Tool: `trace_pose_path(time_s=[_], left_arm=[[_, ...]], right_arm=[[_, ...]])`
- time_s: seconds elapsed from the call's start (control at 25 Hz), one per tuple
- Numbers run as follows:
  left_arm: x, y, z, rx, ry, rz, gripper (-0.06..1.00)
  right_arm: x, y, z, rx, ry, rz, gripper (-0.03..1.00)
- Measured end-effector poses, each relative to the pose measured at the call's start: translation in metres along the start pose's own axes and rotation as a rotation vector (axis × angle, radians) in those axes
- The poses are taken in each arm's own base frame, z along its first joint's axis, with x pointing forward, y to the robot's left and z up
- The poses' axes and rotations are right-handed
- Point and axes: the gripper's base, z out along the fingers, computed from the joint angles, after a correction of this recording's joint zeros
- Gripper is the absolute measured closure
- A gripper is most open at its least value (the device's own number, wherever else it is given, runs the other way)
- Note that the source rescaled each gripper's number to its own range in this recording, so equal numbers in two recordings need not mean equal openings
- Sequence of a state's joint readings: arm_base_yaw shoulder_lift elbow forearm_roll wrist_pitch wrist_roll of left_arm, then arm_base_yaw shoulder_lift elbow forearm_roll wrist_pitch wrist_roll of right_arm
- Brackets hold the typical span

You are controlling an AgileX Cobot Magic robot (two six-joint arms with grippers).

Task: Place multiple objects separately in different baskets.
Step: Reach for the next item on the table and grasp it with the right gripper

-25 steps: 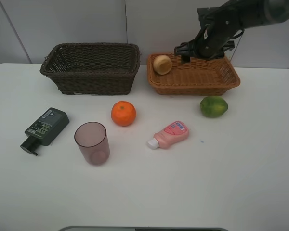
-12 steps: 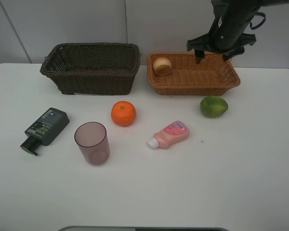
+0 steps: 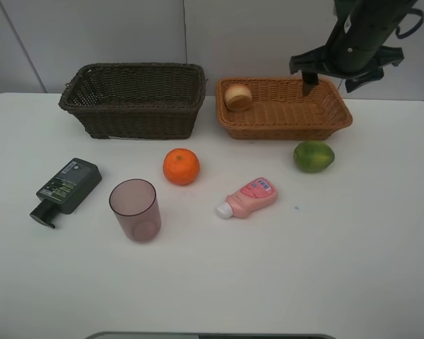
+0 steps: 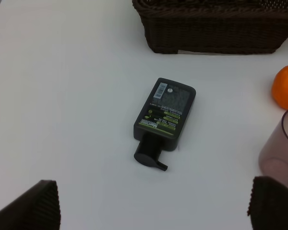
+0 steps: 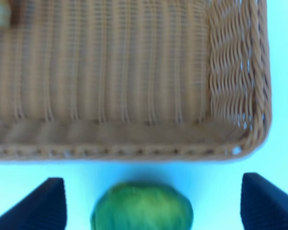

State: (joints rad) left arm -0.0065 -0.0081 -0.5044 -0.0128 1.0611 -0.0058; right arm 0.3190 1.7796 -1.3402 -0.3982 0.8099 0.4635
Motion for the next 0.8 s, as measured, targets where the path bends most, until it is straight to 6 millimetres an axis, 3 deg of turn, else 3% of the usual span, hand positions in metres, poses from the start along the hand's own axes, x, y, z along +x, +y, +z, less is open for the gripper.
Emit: trace_pose_path(time_s=[0.32,0.8], left_arm=[[0.0,0.0,0.0,0.0,0.0,0.0,-0.06],[0.0,0.0,0.0,0.0,0.0,0.0,-0.06]], right_arm=[[0.032,0.002,0.015,-0.019,0.107,0.008,0.45],[0.044,0.004,0.032,-0.096,0.081,0.039,0.44]])
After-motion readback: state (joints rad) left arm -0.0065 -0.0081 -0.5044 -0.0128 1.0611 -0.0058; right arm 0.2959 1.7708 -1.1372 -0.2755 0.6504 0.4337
